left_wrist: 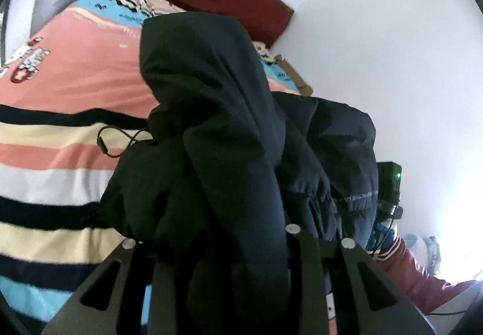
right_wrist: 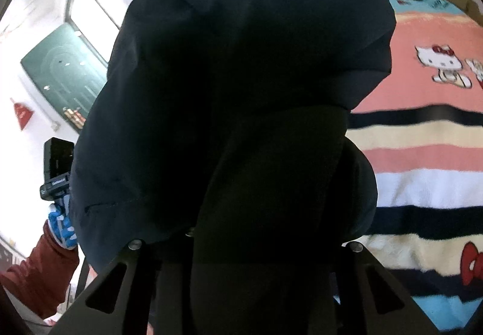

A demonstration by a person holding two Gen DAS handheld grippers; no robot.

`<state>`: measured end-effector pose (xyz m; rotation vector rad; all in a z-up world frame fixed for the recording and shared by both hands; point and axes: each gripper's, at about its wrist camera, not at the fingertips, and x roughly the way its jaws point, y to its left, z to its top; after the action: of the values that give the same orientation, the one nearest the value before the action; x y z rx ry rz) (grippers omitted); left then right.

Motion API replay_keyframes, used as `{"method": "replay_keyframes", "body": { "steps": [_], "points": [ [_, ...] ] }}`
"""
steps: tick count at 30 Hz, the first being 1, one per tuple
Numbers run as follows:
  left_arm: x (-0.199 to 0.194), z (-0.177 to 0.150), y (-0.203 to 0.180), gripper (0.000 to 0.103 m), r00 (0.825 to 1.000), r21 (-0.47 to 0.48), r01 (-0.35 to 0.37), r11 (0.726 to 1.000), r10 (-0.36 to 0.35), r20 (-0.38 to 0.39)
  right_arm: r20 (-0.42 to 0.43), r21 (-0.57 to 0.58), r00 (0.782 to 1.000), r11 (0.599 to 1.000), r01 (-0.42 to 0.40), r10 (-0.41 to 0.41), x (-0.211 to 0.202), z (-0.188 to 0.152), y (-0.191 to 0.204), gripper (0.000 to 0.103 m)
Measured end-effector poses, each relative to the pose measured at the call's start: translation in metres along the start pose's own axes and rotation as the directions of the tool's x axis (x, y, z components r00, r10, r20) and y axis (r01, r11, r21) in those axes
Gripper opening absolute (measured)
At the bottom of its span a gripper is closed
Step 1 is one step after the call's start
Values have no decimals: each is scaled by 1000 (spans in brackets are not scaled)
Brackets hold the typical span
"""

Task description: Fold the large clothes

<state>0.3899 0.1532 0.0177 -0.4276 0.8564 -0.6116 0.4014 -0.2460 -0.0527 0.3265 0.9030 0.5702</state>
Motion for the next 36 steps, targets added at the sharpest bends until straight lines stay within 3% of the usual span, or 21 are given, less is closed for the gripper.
{"method": "replay_keyframes", "body": {
  "steps": [6, 12, 14, 17, 24, 27, 32, 36],
  "points": [
    [-37, -26, 11, 24, 1000, -30, -9, 1000, 9, 15, 25, 20, 996, 996, -84, 84, -31, -13, 19, 25],
    [-15, -63, 72, 25, 992, -141, -108, 984, 98, -78, -64, 115, 997, 992, -42, 50, 3, -50, 3, 26],
    [-15, -70, 101, 30, 992, -235, -114, 965, 99, -75, -110, 174, 994, 985, 7, 12, 23, -63, -17, 32],
    [-26, -77, 129, 38, 995, -333, -101, 938, 88, -55, -92, 272, 996, 962, 30, -5, 23, -81, -44, 48],
    [-55, -83, 129, 45, 995, -362, -103, 927, 95, -40, -96, 305, 994, 949, 80, -53, 10, -100, -62, 62],
    [-70, -84, 131, 46, 995, -381, -99, 919, 97, -25, -79, 319, 993, 942, 108, -87, -8, -113, -50, 67],
    [-101, -75, 122, 46, 987, -389, -144, 910, 162, 15, -81, 287, 981, 939, 191, -175, -49, -113, -63, 70],
    [-145, -78, 115, 46, 966, -401, -205, 893, 250, 62, -63, 256, 972, 938, 236, -227, -85, -118, -65, 70]
  ]
}}
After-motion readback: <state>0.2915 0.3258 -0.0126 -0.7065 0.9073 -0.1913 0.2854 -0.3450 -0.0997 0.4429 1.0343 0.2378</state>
